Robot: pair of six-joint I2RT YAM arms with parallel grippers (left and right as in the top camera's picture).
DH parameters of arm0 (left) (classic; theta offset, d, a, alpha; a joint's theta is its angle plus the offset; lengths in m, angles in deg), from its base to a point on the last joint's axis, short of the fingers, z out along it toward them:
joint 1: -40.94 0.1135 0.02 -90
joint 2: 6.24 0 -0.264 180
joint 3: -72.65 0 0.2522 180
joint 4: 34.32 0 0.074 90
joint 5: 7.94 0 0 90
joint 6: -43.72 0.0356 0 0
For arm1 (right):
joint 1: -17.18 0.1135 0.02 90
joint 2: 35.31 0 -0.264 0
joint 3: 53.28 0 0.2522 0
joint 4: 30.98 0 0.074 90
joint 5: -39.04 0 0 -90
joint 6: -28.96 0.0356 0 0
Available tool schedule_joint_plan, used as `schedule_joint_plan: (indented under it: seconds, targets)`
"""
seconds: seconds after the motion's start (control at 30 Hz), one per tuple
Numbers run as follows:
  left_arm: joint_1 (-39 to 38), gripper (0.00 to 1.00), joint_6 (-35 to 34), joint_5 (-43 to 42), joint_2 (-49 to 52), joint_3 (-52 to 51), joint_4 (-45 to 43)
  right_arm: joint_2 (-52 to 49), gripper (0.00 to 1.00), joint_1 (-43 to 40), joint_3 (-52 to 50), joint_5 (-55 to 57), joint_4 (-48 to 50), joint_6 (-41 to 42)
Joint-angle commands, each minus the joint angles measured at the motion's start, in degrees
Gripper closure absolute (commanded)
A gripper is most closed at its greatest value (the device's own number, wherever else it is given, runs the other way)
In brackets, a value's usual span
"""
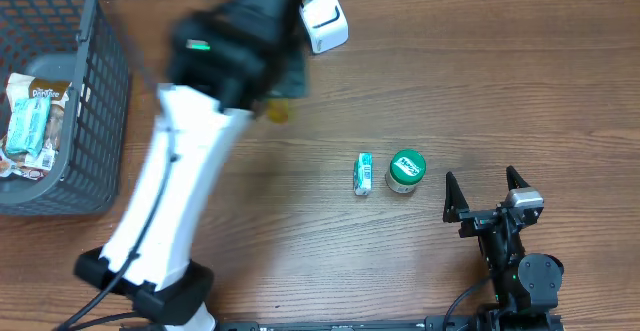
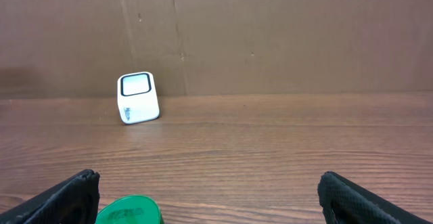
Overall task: Scan the item barcode
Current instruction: 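Lift the yellow bottle out and carry it beside the green packet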
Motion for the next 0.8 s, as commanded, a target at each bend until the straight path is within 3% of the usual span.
schedule_joint_plan:
  seconds: [0.0,0.27,0.43,0.77]
  targets:
    - [-6.12,0.73,-5.46,7.96,-1.57,-10.27,-5.95,0.46,0.0,-0.26,-0.61,0.07,0.17,-0.26]
    - [-10.4,0.73,-12.9,7.48,-1.57,-30.38,-22.84,0.46,0.0,-0.26,-0.61,0.07,0.17,-0.26]
    - [-11.72,0.69,-12.83,6.05,-1.57,-39.45,-32.37,0.46,0.0,-0.26,-0.61,0.07,0.17,-0.26]
    - [-12.17,0.67,-12.63,1.4,-1.57,-49.46,-43.39,0.46,0.0,-0.26,-0.61,0.07,0.17,-0.26]
